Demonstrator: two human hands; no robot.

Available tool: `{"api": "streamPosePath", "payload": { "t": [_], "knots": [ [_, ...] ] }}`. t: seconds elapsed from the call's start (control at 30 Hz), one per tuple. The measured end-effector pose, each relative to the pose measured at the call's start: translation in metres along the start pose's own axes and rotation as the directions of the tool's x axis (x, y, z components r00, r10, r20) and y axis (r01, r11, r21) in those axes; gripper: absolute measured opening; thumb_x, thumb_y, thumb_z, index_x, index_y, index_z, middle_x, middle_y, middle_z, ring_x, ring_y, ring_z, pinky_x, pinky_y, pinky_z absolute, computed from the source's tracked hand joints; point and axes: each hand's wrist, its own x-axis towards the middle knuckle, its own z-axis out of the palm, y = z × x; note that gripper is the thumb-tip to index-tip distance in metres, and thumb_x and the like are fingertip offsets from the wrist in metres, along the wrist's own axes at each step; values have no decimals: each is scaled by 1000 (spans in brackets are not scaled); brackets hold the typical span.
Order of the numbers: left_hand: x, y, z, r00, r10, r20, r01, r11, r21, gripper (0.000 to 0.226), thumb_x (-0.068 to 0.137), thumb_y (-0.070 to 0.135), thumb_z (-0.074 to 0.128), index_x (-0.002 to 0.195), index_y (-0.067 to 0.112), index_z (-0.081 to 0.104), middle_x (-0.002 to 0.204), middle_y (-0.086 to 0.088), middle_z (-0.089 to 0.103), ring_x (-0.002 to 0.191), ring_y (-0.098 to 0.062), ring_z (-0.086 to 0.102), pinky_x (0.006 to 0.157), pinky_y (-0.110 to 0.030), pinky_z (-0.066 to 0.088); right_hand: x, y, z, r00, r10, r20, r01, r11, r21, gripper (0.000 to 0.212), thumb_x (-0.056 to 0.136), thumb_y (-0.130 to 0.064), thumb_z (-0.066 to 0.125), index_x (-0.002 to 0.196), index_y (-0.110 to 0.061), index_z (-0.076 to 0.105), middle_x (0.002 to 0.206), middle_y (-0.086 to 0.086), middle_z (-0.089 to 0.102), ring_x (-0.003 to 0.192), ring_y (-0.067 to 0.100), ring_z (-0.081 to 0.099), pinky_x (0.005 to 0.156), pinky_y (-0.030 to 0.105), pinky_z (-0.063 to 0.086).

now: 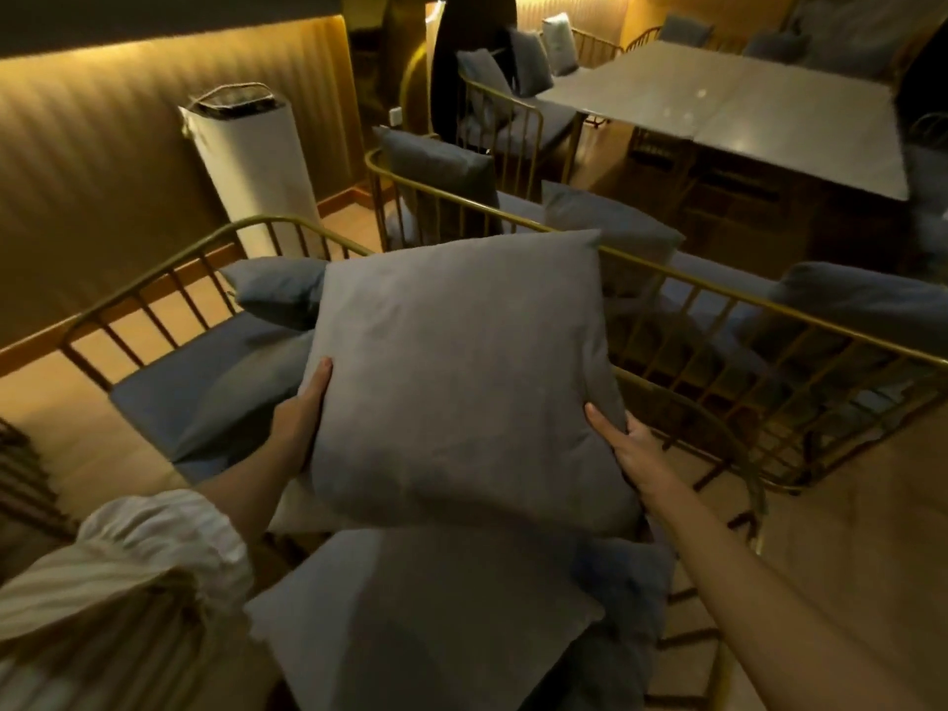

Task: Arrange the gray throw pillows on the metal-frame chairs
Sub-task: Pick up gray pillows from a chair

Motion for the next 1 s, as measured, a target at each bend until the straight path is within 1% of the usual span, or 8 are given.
{"api": "streamPosePath", "payload": {
  "t": [0.07,0.17,0.27,0.4,0.53,0.63,0.73,1.0],
  "knots": [
    [26,19,-41,998,60,-3,-60,998,24,106,70,90,50,150,20,41,151,-12,48,137,-39,43,117,-57,25,17,-4,50,999,15,28,-15,1000,-12,97,57,-68,77,137,-19,51,125,1,62,103,21,61,87,33,47],
    [74,45,-96,989,147,-1,-146,987,73,94,76,82,54,143,16,49,146,-12,53,131,-36,50,108,-48,37,42,-15,128,998,38,48,-37,999,-30,75,82,-54,65,143,-16,44,126,4,57,113,23,55,89,33,42],
    [128,77,-147,978,211,10,-210,970,118,84,80,73,59,138,12,53,137,-13,60,115,-29,56,91,-39,39,80,-18,203,996,76,50,-73,996,-59,109,55,-79,69,143,-18,44,124,1,58,114,25,55,91,35,42],
    [213,125,-204,979,201,-23,-194,968,161,98,68,82,64,135,11,53,127,-12,63,116,-34,59,96,-47,48,142,-30,297,991,128,-27,-128,992,-16,62,92,-46,56,143,-13,45,138,9,56,129,31,51,92,31,39],
    [291,165,-230,967,253,-9,-249,956,157,84,75,72,67,129,8,56,119,-8,65,111,-29,61,92,-42,48,209,-38,358,992,116,-57,-116,993,-1,123,33,-90,68,135,-23,51,128,4,61,112,23,56,96,35,42],
    [339,187,-234,965,262,23,-262,951,166,84,75,73,66,131,12,54,118,-3,62,109,-24,58,90,-40,45,250,-47,384,987,141,-74,-140,990,16,95,59,-79,66,134,-21,54,130,11,62,110,23,57,96,36,44],
    [378,201,-236,981,183,61,-192,953,232,110,61,87,64,141,14,46,138,-10,57,120,-31,56,98,-47,45,287,-46,400,979,174,-104,-180,983,-45,65,77,-68,61,125,-25,60,135,11,61,121,29,57,107,44,43],
    [404,164,-244,998,-57,-18,59,881,469,136,55,100,38,150,3,34,152,-22,43,132,-43,48,106,-51,39,295,-32,411,937,341,-72,-348,903,-251,83,76,-72,59,129,-9,56,119,8,65,107,29,62,91,37,50]
  ]
}}
